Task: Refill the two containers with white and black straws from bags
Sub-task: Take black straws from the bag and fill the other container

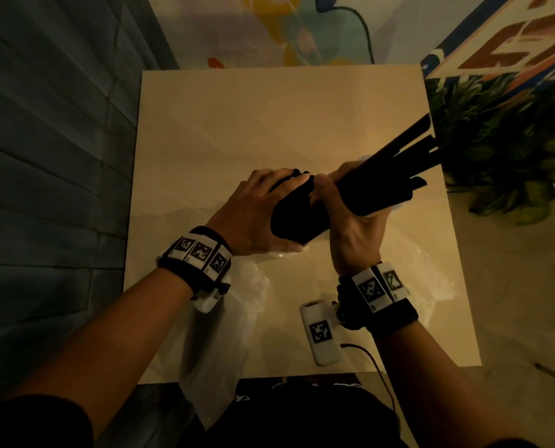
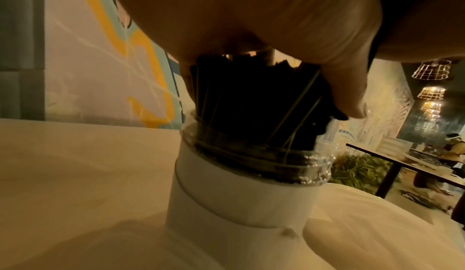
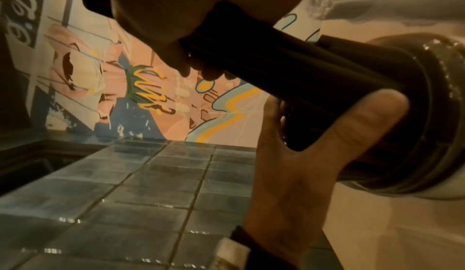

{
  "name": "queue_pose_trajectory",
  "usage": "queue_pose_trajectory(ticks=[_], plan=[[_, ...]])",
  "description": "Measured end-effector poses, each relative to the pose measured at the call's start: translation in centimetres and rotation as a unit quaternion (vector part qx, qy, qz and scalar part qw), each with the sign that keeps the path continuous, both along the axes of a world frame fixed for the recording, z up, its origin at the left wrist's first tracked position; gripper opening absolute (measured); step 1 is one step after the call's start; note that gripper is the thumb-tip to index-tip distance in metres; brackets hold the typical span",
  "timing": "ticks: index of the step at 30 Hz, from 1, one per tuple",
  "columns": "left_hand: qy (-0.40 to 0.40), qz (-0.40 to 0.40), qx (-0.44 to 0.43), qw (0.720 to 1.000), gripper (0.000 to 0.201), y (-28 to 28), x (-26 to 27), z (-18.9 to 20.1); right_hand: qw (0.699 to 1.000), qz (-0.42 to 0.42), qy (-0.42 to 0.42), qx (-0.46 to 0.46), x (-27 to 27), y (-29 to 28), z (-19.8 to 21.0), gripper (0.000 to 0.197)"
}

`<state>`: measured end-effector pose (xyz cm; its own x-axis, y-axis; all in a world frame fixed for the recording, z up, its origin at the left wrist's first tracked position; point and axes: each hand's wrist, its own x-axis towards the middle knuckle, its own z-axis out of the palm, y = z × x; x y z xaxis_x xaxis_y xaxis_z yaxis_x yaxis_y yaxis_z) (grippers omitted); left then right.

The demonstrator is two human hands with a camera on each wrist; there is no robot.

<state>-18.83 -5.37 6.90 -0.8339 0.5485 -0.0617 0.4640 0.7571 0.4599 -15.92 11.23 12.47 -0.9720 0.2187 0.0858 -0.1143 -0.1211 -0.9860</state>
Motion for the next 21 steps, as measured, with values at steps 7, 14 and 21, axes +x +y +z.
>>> queue_pose_trajectory(ticks=[7, 14, 21], plan=[[-0.017, 0.01, 0.011, 1.0, 0.101, -0.1, -0.6, -0.2, 0.998, 0.022, 0.021, 0.06, -0.8, -0.8, -0.3, 0.013], [0.014, -0.005, 0.023, 1.0, 0.079, -0.5, -0.8, -0.6, 0.999, 0.01, 0.024, -0.042, -0.9, 1.4, 0.5, 0.008], [0.033, 0.004, 0.018, 0.999, 0.058, -0.3, -0.7, -1.1, 0.995, 0.022, 0.075, -0.057, 1.0, 3.5, 2.7, 0.022]])
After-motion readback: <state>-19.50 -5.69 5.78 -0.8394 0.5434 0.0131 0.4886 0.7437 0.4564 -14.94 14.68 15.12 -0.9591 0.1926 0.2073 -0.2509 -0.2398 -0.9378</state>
